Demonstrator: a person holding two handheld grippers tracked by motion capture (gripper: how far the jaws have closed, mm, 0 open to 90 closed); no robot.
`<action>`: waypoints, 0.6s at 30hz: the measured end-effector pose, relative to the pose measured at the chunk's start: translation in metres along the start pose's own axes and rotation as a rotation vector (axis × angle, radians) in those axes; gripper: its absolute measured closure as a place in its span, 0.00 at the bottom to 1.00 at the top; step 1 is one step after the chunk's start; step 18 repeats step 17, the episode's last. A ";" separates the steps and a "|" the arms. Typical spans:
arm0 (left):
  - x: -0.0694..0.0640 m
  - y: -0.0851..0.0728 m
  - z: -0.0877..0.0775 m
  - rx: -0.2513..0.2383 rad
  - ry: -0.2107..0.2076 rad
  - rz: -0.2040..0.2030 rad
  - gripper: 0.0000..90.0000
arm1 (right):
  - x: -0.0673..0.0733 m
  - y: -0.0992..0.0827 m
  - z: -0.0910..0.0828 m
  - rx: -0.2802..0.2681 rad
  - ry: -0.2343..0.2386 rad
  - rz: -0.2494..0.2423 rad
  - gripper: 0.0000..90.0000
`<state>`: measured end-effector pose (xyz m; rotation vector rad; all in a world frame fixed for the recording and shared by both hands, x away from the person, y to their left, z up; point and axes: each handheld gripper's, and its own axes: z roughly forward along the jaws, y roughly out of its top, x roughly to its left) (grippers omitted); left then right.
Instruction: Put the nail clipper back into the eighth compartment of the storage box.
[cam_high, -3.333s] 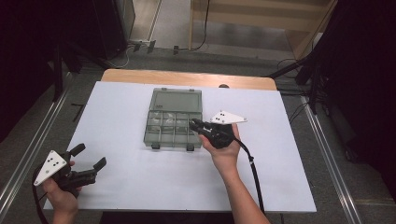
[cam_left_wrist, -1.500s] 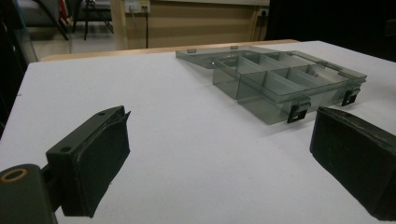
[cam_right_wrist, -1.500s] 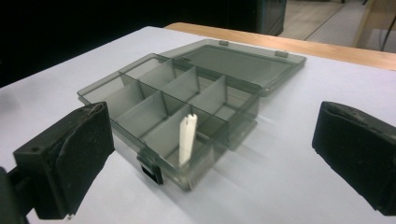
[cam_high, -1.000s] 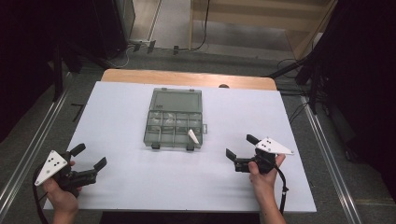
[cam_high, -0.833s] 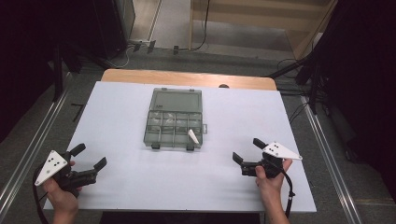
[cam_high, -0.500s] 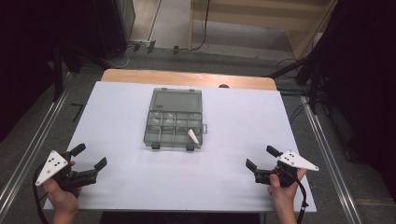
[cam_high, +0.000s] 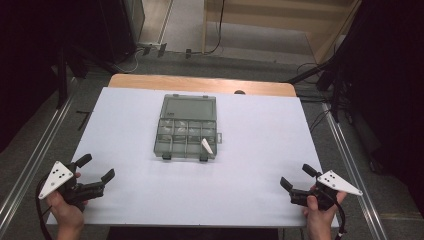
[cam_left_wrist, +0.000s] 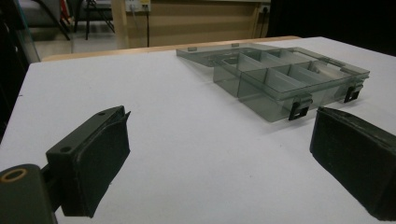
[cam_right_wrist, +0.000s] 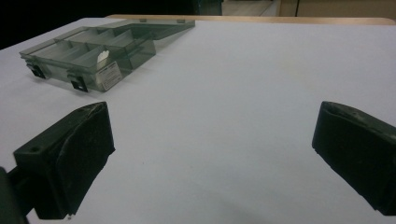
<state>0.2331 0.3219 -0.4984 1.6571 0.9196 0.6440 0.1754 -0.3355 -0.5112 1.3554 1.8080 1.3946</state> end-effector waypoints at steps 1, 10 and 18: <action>0.000 0.000 0.000 0.000 0.000 0.000 0.05 | -0.002 -0.001 -0.002 -0.001 -0.006 0.001 0.00; 0.000 0.000 0.000 0.000 -0.003 0.004 0.05 | -0.018 -0.007 -0.022 -0.037 -0.051 0.025 0.00; 0.000 0.000 0.000 -0.002 -0.003 0.000 0.05 | -0.022 -0.010 -0.024 -0.041 -0.056 0.044 0.00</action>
